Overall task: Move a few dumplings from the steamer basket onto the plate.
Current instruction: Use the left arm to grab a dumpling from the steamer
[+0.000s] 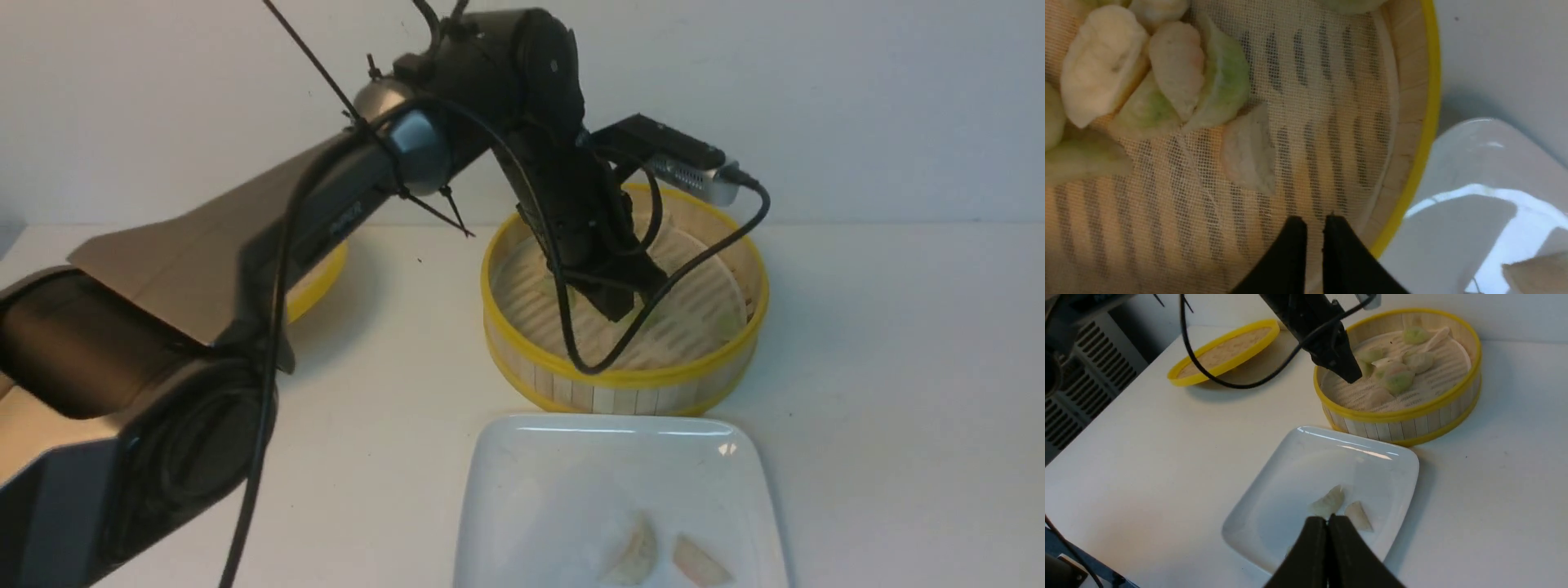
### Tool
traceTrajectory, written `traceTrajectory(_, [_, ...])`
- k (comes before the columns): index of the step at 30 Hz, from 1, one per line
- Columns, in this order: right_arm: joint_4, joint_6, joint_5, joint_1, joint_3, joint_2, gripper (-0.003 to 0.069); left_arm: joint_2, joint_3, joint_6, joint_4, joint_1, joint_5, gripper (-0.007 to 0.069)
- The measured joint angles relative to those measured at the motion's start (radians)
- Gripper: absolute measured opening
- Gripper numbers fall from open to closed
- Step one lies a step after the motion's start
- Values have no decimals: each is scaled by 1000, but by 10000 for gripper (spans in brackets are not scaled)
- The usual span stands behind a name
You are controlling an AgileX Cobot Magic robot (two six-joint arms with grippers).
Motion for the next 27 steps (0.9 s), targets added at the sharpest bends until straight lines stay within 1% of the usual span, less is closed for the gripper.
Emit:
traceTrajectory(2, [0, 0, -1, 0, 2, 5, -14, 34, 0, 1, 24, 0, -26, 114])
traceTrajectory(6, [0, 0, -1, 0, 2, 28, -14, 82, 0, 0, 69, 0, -87, 246])
traceTrajectory(7, [0, 0, -1, 0, 2, 41, -14, 92, 0, -2, 73, 0, -105, 291])
traceTrajectory(9, [0, 0, 0, 0, 2, 50, -14, 99, 0, -2, 73, 0, -128, 332])
traceTrajectory(10, [0, 0, 1, 0, 4, 62, -14, 104, 0, -2, 73, 0, -149, 372])
traceTrajectory(11, [0, 0, 2, 0, 4, 68, -14, 107, 0, -2, 72, 0, -159, 398])
traceTrajectory(13, [0, 0, 2, 0, 5, 79, -14, 117, 0, -3, 72, 0, -161, 418])
traceTrajectory(17, [0, 0, 2, 0, 5, 94, -14, 137, -1, -3, 70, 0, -161, 424])
traceTrajectory(19, [0, 0, 2, 0, 5, 99, -14, 139, -2, -4, 69, 0, -165, 407])
traceTrajectory(21, [0, 1, 2, 0, 5, 100, -14, 139, -2, -5, 70, 0, -166, 372])
traceTrajectory(22, [0, 1, 2, 0, 5, 100, -14, 139, -2, -4, 75, 0, -168, 328])
traceTrajectory(23, [0, 1, 2, 0, 5, 100, -14, 140, -2, -4, 76, 0, -168, 328])
traceTrajectory(25, [0, 2, 2, 0, 5, 100, -14, 140, -7, -2, 80, 1, -169, 211])
traceTrajectory(26, [0, 2, 3, 0, 5, 100, -14, 140, -11, -2, 80, 2, -162, 178])
traceTrajectory(27, [0, 2, 3, 0, 5, 100, -14, 139, -15, -2, 78, 2, -147, 175])
